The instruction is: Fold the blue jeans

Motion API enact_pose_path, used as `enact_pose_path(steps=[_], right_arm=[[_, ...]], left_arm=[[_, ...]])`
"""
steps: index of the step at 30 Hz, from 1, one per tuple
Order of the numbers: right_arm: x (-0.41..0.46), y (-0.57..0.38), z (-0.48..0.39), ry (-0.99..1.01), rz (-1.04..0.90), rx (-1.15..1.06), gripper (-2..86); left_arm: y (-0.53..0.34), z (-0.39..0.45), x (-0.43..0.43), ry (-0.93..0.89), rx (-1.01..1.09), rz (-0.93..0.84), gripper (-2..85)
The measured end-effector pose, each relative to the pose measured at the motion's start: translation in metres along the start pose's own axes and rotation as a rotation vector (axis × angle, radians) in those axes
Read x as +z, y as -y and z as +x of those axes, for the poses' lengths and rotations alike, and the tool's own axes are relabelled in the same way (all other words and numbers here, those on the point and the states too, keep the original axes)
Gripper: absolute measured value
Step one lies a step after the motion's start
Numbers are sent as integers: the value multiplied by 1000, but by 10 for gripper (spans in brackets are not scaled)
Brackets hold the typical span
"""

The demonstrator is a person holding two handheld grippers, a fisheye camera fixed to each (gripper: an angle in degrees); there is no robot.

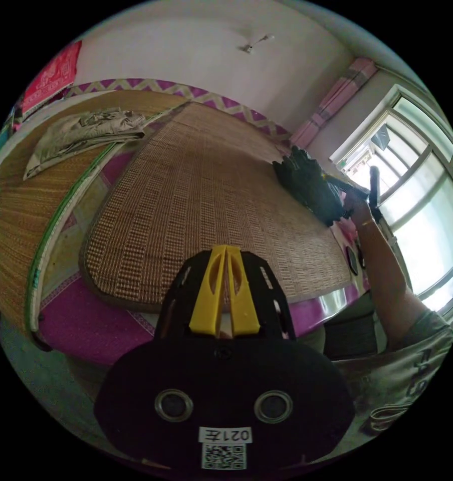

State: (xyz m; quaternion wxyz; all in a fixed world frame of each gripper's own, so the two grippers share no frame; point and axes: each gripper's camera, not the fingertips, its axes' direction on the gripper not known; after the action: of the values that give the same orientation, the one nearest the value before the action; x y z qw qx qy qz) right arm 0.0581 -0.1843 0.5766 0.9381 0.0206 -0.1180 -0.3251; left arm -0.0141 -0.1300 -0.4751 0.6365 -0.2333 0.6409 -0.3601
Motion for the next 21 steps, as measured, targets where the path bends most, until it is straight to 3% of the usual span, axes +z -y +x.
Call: enact_pose_path(steps=[7, 14, 18, 21], right_arm=[[57, 38, -49, -121, -85, -254, 123], [37, 61, -12, -24, -81, -35, 57], [-18, 85, 47, 116, -21, 175, 51], [-78, 107, 54, 202, 63, 174, 50]], left_arm=[[8, -21, 4, -7, -7, -28, -10], [13, -28, -8, 11, 26, -1, -10], [12, -33, -14, 29, 54, 16, -10], [11, -32, -19, 70, 115, 32, -10]])
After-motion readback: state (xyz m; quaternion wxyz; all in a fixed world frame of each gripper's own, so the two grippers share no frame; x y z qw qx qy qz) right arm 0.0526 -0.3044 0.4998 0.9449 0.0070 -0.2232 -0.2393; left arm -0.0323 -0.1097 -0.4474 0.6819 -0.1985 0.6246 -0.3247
